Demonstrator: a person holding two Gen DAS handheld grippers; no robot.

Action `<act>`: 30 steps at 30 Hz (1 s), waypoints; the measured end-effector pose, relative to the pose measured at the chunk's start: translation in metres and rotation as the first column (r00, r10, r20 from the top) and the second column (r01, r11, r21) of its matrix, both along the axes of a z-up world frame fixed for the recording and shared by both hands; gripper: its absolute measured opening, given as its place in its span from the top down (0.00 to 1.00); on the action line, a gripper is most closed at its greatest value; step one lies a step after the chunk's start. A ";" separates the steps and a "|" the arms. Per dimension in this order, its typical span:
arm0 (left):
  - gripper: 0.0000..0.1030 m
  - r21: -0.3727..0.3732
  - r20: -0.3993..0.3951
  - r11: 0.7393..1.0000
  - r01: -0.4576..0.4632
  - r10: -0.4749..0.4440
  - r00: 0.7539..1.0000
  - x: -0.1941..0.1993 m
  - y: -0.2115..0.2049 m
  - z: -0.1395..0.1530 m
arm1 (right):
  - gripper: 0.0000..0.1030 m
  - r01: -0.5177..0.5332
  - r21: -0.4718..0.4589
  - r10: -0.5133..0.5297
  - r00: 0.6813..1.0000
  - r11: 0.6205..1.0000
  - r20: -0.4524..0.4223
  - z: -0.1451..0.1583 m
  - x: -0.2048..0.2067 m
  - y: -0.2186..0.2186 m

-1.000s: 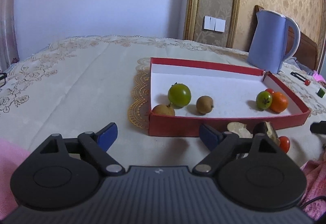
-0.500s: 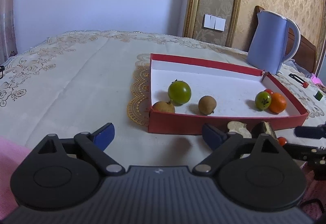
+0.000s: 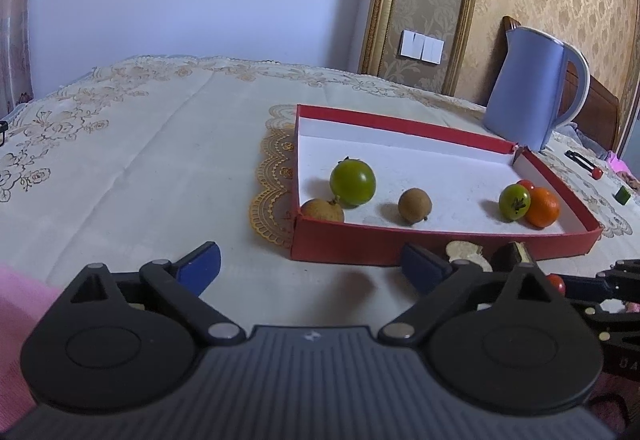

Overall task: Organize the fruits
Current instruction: 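Carry the red tomato into the tray and open the right gripper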

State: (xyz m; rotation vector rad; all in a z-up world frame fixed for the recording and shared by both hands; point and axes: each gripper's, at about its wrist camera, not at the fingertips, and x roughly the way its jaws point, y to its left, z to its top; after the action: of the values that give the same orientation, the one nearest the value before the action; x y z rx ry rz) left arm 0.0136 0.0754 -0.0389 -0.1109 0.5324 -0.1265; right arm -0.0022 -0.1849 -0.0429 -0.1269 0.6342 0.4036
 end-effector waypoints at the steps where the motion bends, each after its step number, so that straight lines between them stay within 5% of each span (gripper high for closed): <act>1: 0.06 -0.003 -0.001 1.000 -0.002 0.002 1.000 0.000 0.000 0.000 | 0.76 0.002 0.001 -0.002 1.000 1.000 0.004 0.000 -0.001 0.000; 13: 0.05 -0.022 -0.011 1.000 -0.008 0.008 1.000 0.001 0.002 0.000 | 0.76 0.117 0.040 -0.121 0.981 0.992 0.152 0.048 0.017 -0.024; 30: 0.04 -0.049 -0.015 0.999 -0.013 0.012 1.000 0.002 0.006 -0.001 | 0.76 0.121 -0.029 -0.121 0.992 0.992 -0.025 0.013 0.118 0.017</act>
State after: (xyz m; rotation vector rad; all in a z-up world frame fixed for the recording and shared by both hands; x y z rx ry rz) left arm 0.0156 0.0814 -0.0399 -0.1629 0.5439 -0.1270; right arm 0.1160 -0.1676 -0.0303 -0.1090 0.6709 0.2800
